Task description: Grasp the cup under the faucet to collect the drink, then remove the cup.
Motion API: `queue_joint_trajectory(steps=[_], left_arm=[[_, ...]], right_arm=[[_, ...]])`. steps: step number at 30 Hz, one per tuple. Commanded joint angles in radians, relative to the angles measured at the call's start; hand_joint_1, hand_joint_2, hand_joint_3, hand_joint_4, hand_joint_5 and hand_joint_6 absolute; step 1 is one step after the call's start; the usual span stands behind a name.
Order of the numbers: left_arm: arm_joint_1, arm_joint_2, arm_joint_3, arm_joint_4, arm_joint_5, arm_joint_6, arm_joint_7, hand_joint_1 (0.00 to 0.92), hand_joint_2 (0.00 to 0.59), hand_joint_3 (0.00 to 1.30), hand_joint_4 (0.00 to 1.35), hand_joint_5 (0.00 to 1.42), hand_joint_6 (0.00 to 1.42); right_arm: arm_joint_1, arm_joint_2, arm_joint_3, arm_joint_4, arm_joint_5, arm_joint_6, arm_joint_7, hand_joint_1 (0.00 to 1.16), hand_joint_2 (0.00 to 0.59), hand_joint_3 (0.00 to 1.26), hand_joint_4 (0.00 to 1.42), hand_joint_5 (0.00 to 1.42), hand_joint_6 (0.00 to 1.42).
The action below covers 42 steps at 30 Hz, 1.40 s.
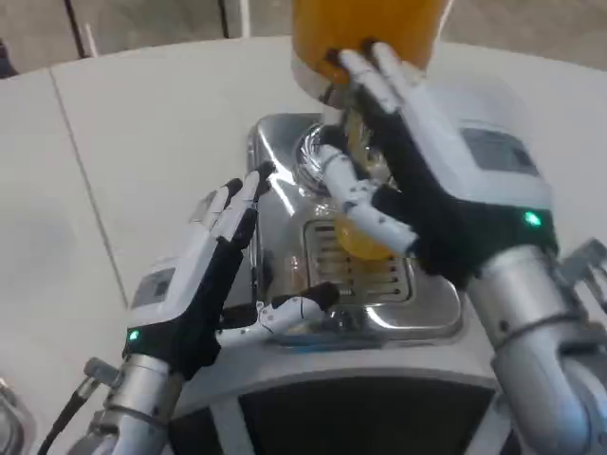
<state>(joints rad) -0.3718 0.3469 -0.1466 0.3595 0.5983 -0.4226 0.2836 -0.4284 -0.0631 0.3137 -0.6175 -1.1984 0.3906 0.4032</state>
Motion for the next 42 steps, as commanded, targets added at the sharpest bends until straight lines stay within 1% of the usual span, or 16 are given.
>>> queue_joint_trajectory(steps=[1,4,8,10,14,16,17,18,20,23,27,31,33,35,38,42], left_arm=[[-0.012,-0.004,-0.017,0.016,0.007,0.0,0.014,0.238,0.075,0.0,0.0,0.0,0.0],[-0.014,-0.003,-0.022,0.017,0.006,-0.001,0.013,0.236,0.076,0.0,0.0,0.0,0.0],[-0.016,-0.004,-0.028,0.02,0.003,-0.001,0.01,0.232,0.077,0.0,0.0,0.0,0.0],[-0.018,-0.005,-0.032,0.023,0.001,-0.004,0.008,0.23,0.078,0.0,0.0,0.0,0.0],[-0.023,-0.01,-0.039,0.028,-0.005,-0.007,0.009,0.182,0.069,0.0,0.0,0.0,0.0],[-0.029,-0.014,-0.043,0.034,-0.004,-0.006,0.01,0.176,0.068,0.0,0.0,0.0,0.0],[-0.032,-0.015,-0.044,0.036,-0.003,-0.005,0.011,0.175,0.068,0.0,0.0,0.0,0.0],[-0.037,-0.017,-0.046,0.041,-0.002,-0.005,0.01,0.174,0.068,0.0,0.0,0.0,0.0],[-0.054,-0.024,-0.052,0.059,-0.001,-0.004,0.01,0.177,0.069,0.0,0.0,0.0,0.0],[-0.071,-0.03,-0.056,0.076,0.0,-0.009,0.018,0.182,0.069,0.0,0.0,0.0,0.0],[-0.088,-0.043,-0.062,0.095,-0.006,-0.015,0.027,0.185,0.069,0.0,0.0,0.0,0.0],[-0.101,-0.06,-0.063,0.109,-0.015,-0.02,0.037,0.194,0.069,0.0,0.0,0.0,0.0],[-0.108,-0.067,-0.064,0.111,-0.017,-0.021,0.04,0.211,0.068,0.0,0.0,0.0,0.0],[-0.126,-0.066,-0.076,0.115,-0.023,-0.017,0.004,0.216,0.07,0.0,0.0,0.0,0.0],[-0.151,-0.067,-0.091,0.128,-0.027,-0.012,-0.026,0.283,0.077,0.0,0.0,0.0,0.0],[-0.177,-0.086,-0.092,0.163,-0.027,-0.006,0.001,0.336,0.081,0.0,0.0,0.0,0.0]], right_arm=[[0.061,0.029,-0.009,-0.024,0.003,-0.021,-0.087,0.14,0.586,0.0,0.0,0.0,0.05],[0.098,0.039,-0.027,-0.026,0.052,-0.062,-0.187,0.16,0.586,0.0,0.0,0.0,0.03],[0.134,0.04,-0.039,-0.052,0.058,-0.087,-0.238,0.16,0.586,0.0,0.0,0.0,0.03],[0.176,0.04,-0.048,-0.085,0.056,-0.085,-0.228,0.16,0.586,0.0,0.0,0.0,0.03],[0.285,0.026,-0.049,-0.184,0.004,-0.095,-0.18,0.17,0.586,0.0,0.0,0.0,0.03],[0.356,0.022,-0.056,-0.246,-0.012,-0.111,-0.176,0.28,0.583,0.0,0.0,0.0,0.03],[0.394,0.012,-0.066,-0.282,-0.018,-0.125,-0.17,0.35,0.574,0.0,0.0,0.0,0.03],[0.433,0.001,-0.078,-0.316,-0.032,-0.143,-0.166,0.39,0.546,0.0,0.0,0.0,0.05],[0.491,-0.01,-0.099,-0.359,-0.042,-0.171,-0.162,0.45,0.515,0.0,0.0,0.0,0.05],[0.575,-0.014,-0.113,-0.396,-0.054,-0.211,-0.155,0.48,0.495,0.0,0.0,0.0,0.05],[0.679,-0.013,-0.102,-0.406,-0.059,-0.278,-0.172,0.49,0.489,0.0,0.0,0.0,0.06],[0.727,0.002,-0.103,-0.402,-0.06,-0.325,-0.176,0.49,0.472,0.0,0.0,0.0,0.06],[0.74,0.017,-0.116,-0.405,-0.044,-0.33,-0.178,0.48,0.464,0.0,0.0,0.0,0.07],[0.746,0.024,-0.13,-0.41,-0.036,-0.337,-0.167,0.48,0.461,0.0,0.0,0.0,0.08],[0.753,0.028,-0.142,-0.412,-0.019,-0.347,-0.152,0.45,0.455,0.0,0.0,0.0,0.08],[0.753,0.033,-0.152,-0.403,-0.012,-0.358,-0.148,0.44,0.455,0.0,0.0,0.0,0.08]])
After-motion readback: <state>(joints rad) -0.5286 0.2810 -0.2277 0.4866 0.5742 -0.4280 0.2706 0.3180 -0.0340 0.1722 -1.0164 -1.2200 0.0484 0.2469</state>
